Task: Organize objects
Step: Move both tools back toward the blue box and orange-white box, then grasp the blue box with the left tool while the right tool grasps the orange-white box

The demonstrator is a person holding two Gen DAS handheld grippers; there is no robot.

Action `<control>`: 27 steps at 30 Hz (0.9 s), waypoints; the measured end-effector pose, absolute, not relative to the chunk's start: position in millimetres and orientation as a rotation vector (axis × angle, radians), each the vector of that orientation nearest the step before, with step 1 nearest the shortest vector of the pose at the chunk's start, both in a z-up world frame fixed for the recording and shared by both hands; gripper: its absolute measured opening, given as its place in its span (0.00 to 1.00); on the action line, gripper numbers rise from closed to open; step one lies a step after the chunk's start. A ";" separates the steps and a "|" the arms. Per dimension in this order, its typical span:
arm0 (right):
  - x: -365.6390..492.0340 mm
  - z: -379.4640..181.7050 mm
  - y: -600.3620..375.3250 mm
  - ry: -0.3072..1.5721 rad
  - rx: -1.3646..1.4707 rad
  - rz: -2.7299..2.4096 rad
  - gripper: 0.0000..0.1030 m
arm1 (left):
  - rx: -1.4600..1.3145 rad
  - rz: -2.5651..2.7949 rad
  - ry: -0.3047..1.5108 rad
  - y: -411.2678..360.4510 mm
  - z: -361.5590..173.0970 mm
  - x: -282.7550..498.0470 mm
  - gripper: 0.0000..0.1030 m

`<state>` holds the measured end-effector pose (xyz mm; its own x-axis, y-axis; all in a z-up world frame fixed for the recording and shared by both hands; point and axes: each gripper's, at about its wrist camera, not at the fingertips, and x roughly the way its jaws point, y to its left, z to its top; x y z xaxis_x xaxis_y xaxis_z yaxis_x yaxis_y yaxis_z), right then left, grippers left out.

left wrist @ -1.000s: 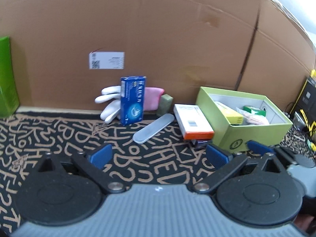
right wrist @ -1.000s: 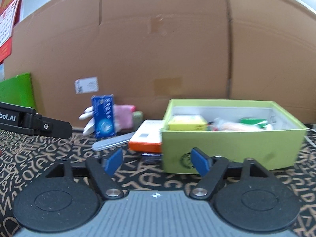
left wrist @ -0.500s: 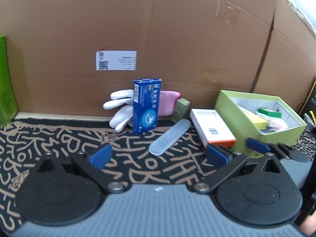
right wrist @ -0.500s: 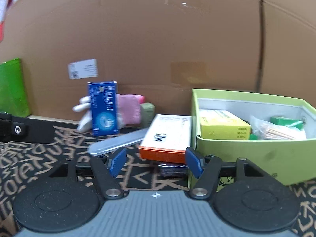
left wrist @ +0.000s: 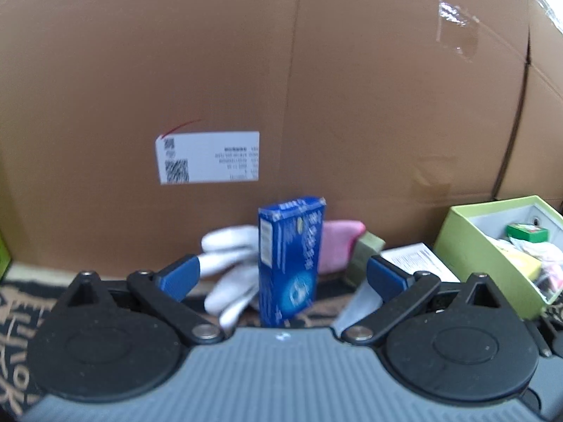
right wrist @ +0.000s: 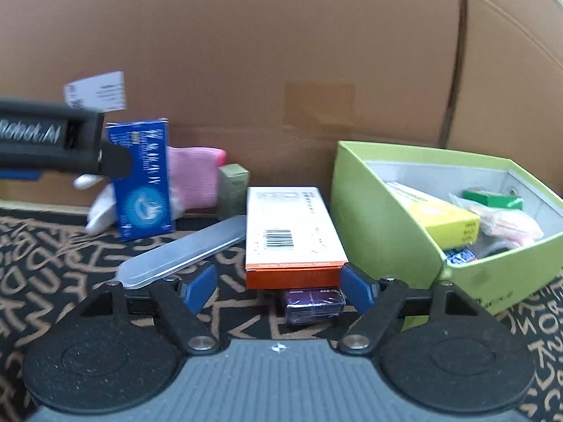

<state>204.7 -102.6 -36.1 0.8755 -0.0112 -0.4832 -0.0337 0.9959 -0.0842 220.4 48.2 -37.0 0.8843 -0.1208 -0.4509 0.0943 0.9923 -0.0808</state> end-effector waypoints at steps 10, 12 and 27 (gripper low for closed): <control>224.8 -44.6 -101.7 0.510 -0.090 -0.046 0.78 | -0.027 -0.165 0.522 43.3 -45.6 263.8 0.55; 224.3 -44.1 -104.6 0.506 -0.067 -0.021 0.69 | -0.032 -0.187 0.546 42.1 -47.4 265.4 0.33; 124.5 -15.5 -148.8 0.417 -0.023 0.196 0.69 | -0.083 -0.343 0.538 37.1 -30.0 137.8 0.16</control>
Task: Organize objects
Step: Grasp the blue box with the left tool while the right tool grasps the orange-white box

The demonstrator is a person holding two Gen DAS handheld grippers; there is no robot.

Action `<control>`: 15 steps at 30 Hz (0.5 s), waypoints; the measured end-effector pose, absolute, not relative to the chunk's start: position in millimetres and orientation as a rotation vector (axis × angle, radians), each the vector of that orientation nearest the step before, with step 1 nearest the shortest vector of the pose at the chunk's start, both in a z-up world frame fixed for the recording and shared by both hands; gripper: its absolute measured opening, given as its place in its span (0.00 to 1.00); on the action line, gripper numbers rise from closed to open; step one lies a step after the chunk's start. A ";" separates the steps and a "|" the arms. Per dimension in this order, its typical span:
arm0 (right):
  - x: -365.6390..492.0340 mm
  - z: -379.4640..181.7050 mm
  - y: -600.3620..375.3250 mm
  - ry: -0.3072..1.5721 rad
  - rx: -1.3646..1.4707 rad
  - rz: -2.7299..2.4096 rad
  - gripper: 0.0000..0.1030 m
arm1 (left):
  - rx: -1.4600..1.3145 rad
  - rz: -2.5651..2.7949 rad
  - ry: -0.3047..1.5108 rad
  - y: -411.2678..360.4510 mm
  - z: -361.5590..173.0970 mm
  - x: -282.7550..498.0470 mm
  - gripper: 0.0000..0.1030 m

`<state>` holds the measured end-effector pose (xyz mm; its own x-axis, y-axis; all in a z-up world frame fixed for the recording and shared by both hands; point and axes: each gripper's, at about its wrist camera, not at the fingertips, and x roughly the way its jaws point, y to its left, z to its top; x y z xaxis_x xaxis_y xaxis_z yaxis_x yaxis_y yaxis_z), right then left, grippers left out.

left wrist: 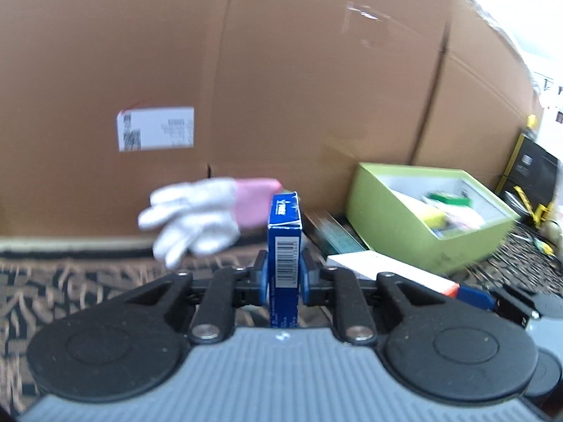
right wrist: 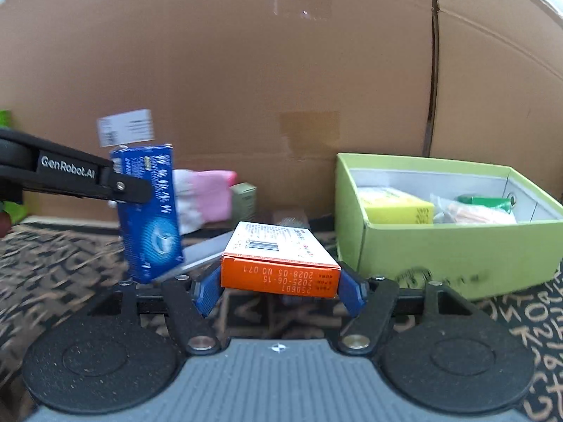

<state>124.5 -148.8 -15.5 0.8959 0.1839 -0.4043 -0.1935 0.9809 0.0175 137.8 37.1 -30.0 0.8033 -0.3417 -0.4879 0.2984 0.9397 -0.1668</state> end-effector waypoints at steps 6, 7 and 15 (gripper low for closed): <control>54.4 -20.6 -183.1 0.477 -0.086 0.277 0.69 | -0.076 -0.347 0.569 45.0 -41.8 56.3 0.17; 44.2 -22.6 -187.6 0.486 -0.104 0.277 0.69 | -0.062 -0.353 0.568 43.5 -42.1 43.9 0.18; 18.3 -40.0 -204.0 0.578 -0.138 0.305 0.72 | -0.002 -0.290 0.575 27.0 -44.5 14.0 0.43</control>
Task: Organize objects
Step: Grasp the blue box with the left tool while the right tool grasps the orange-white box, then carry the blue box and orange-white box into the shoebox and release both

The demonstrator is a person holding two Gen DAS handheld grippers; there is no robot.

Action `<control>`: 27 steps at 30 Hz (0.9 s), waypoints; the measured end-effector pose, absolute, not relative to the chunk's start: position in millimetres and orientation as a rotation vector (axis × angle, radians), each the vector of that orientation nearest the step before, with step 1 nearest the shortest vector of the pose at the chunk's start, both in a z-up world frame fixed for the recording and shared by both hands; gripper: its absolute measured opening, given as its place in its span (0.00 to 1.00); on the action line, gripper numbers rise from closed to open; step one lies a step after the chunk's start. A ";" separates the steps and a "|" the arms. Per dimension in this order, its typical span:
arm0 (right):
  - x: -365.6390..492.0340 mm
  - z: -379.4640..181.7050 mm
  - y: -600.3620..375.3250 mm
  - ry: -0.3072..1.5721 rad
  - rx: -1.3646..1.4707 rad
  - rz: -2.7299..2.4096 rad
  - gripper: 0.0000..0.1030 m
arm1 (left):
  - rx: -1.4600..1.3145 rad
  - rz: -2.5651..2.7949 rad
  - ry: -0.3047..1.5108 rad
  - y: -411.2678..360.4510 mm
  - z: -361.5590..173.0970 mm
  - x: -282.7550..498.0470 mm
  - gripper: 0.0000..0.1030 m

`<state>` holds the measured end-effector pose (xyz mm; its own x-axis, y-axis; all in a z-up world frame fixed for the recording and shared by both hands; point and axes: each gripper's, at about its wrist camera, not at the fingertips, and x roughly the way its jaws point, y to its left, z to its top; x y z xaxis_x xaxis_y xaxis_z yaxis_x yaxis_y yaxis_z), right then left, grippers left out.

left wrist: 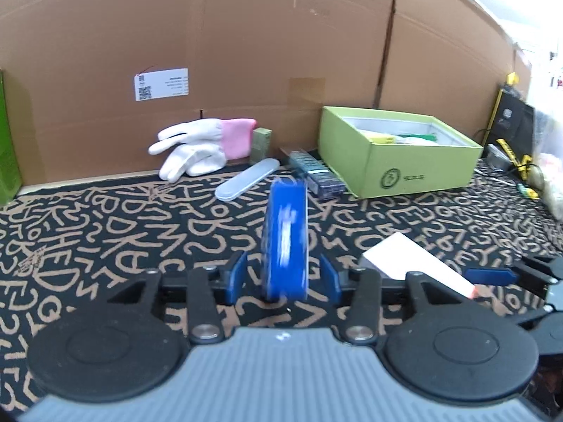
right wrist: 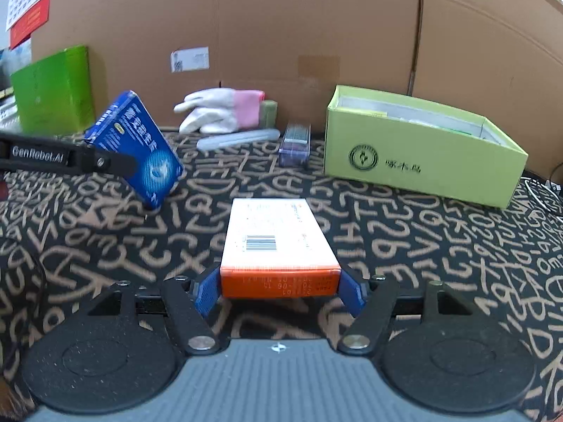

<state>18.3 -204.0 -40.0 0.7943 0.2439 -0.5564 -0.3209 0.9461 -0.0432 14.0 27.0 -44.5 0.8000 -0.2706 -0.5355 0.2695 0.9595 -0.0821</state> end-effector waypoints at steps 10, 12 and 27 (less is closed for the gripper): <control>39.0 -46.4 -194.7 0.588 -0.179 0.307 0.79 | 0.006 -0.231 0.647 35.4 -57.5 15.4 0.39; 42.6 -47.1 -194.3 0.593 -0.173 0.320 0.79 | 0.013 -0.236 0.667 37.2 -58.5 13.7 0.39; 46.3 -51.1 -206.5 0.594 -0.075 0.347 0.68 | 0.059 -0.322 0.709 16.9 -47.6 10.0 0.17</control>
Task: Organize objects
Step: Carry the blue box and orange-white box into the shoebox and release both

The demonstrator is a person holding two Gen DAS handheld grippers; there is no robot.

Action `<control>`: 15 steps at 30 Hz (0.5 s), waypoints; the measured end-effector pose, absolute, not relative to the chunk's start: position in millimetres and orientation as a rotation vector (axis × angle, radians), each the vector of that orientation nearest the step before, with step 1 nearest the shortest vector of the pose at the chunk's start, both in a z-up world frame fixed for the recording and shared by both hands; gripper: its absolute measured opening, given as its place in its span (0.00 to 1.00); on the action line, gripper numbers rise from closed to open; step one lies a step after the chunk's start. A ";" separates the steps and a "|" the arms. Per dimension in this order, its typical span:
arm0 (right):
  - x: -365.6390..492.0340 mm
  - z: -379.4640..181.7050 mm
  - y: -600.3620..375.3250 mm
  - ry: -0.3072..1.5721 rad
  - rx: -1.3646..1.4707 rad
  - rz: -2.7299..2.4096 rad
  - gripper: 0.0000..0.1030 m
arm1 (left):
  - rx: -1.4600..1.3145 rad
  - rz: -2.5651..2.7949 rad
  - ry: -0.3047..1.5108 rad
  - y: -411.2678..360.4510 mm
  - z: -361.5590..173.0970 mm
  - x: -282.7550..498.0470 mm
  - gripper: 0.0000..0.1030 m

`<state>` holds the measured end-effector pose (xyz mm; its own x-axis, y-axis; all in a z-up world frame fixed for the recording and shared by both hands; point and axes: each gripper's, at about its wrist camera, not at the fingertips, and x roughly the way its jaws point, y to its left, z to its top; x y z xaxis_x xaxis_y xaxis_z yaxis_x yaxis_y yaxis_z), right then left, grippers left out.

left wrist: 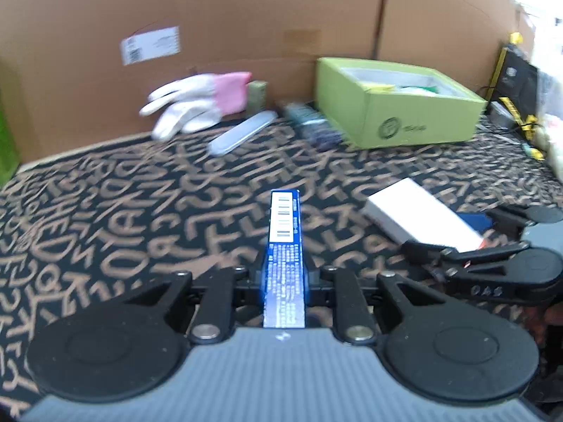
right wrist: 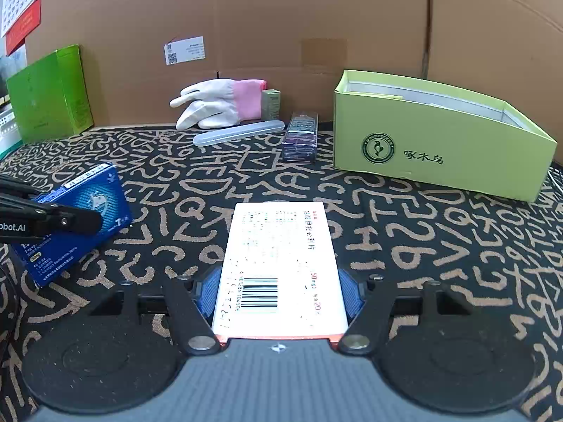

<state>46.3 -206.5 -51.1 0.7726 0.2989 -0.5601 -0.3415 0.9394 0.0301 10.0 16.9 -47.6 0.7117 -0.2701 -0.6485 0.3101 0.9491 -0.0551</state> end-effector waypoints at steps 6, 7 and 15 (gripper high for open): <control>43.4 -23.9 -235.7 0.508 -0.024 0.313 0.68 | 0.030 -0.450 0.623 -19.7 -4.5 34.2 0.17; 45.0 -17.4 -242.0 0.489 -0.022 0.300 0.68 | 0.022 -0.466 0.613 -27.5 2.9 40.1 0.17; 78.8 29.0 -299.7 0.354 -0.013 0.158 0.68 | -0.001 -0.539 0.572 -106.2 47.6 103.5 0.17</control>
